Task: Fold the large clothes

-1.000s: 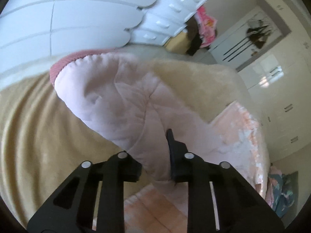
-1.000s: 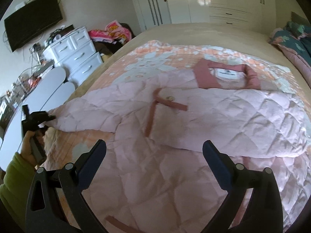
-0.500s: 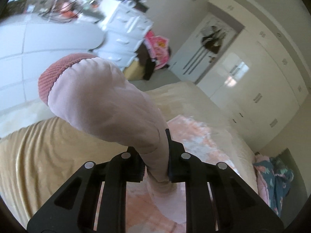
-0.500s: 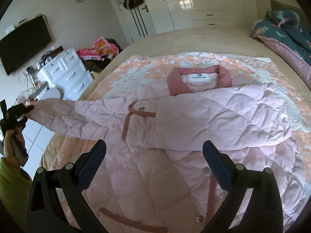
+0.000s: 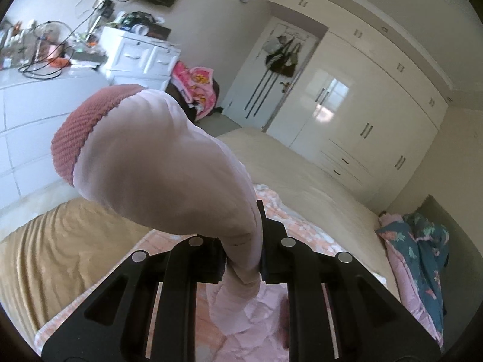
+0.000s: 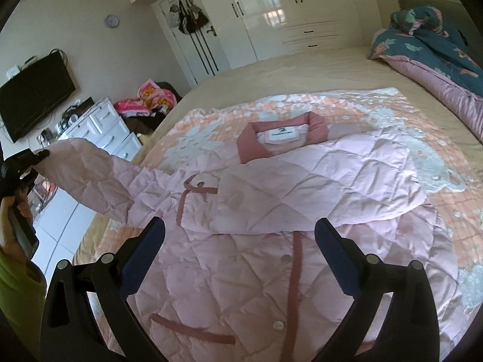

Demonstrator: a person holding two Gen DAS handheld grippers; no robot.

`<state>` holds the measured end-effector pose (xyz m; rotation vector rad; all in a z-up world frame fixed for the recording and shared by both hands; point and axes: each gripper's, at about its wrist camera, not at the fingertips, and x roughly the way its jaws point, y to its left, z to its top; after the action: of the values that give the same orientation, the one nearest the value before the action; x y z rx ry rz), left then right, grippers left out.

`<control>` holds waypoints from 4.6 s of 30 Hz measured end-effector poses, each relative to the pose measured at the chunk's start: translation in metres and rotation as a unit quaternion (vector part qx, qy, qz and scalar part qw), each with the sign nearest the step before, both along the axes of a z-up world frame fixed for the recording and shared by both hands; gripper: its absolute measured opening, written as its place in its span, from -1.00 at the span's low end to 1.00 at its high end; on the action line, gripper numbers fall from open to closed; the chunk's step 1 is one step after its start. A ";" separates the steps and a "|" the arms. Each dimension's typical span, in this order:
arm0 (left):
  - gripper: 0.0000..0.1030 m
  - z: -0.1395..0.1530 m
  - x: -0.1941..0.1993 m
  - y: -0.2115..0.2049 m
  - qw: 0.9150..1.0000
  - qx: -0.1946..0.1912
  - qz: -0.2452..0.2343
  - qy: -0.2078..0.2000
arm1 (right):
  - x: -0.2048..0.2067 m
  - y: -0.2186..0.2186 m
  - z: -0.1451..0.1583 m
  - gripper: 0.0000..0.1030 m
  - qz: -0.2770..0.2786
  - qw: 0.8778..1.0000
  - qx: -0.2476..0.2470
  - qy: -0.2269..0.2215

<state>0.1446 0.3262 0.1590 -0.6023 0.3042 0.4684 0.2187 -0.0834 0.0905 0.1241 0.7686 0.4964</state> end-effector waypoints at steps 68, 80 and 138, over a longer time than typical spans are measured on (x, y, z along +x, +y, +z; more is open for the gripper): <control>-0.81 -0.126 0.160 -0.342 0.914 0.135 -0.340 0.177 | 0.018 -0.213 -0.031 0.92 -0.158 0.983 0.080 0.049; 0.08 -0.179 0.168 -0.374 0.871 0.132 -0.404 0.245 | 0.021 -0.215 -0.035 0.92 -0.165 0.982 0.079 0.055; 0.82 -0.159 0.130 -0.118 0.957 -0.027 -0.204 0.205 | 0.130 -0.059 -0.010 -0.74 0.037 0.993 -0.088 -0.065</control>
<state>0.2743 0.2082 0.0001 -0.4749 0.8215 0.1814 0.3483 -0.1424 0.0810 -0.1001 0.6872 0.4992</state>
